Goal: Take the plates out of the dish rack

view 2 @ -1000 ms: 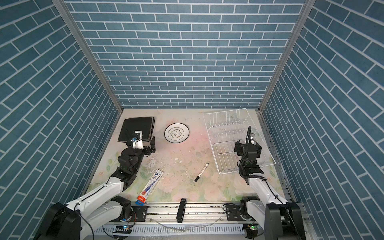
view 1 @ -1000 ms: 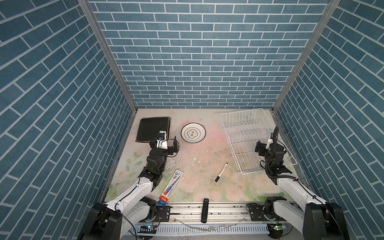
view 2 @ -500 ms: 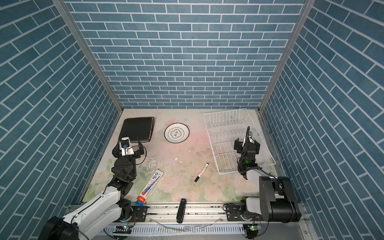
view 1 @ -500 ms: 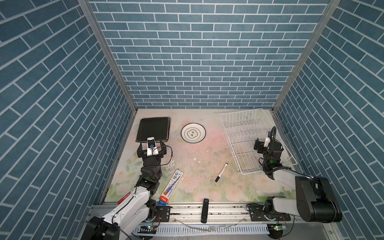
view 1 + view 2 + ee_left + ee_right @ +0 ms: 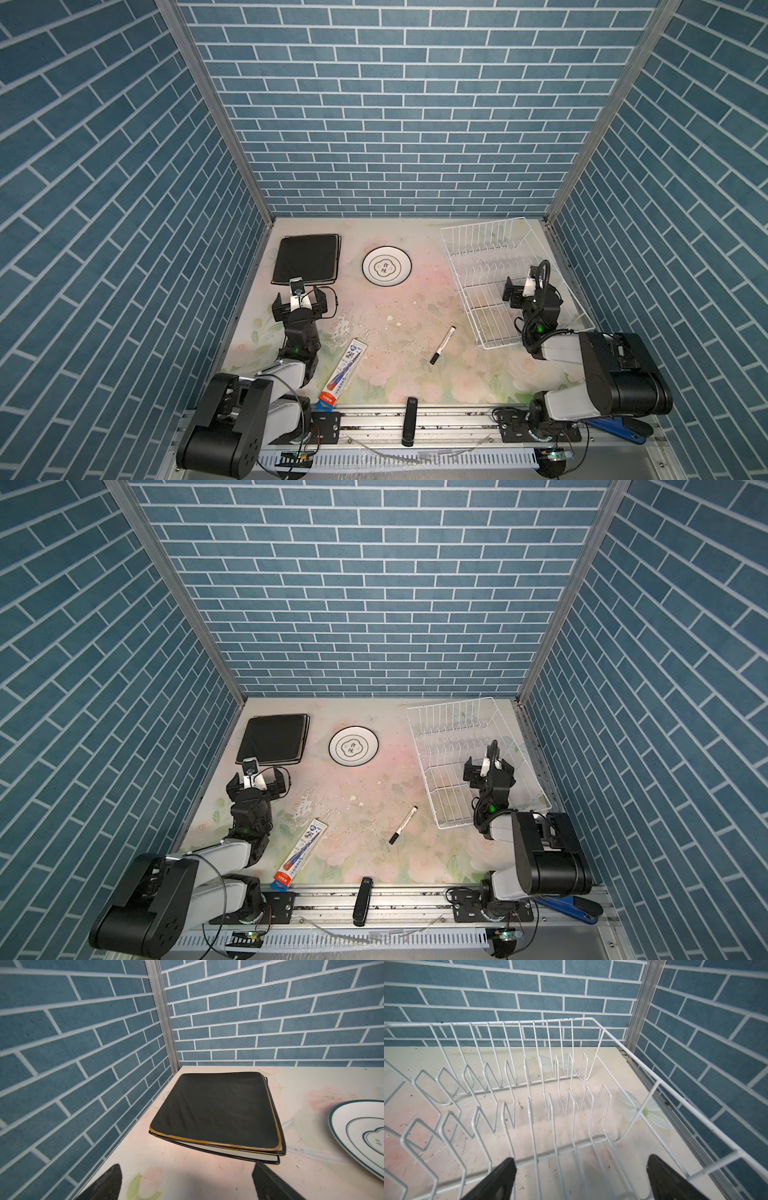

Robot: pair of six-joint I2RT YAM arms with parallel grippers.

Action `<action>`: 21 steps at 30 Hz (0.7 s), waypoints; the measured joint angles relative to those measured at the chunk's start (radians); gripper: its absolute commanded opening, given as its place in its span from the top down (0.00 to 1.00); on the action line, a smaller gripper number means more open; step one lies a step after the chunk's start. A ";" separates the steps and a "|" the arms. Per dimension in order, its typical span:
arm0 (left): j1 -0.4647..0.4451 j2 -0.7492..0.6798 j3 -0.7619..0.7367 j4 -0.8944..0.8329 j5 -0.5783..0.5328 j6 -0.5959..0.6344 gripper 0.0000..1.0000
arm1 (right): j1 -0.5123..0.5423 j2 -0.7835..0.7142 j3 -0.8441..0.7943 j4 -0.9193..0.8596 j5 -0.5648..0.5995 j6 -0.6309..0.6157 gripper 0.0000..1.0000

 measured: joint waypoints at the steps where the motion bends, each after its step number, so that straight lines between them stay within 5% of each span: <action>1: 0.007 0.029 0.003 0.019 0.014 -0.001 0.00 | -0.003 0.003 0.002 0.001 0.000 0.000 0.01; 9: 0.032 0.303 0.050 0.154 0.121 0.003 0.00 | -0.027 0.077 0.040 -0.029 -0.001 0.002 0.01; 21: 0.091 0.294 0.233 -0.070 0.211 -0.023 0.00 | -0.033 0.081 0.040 -0.061 -0.001 0.009 0.01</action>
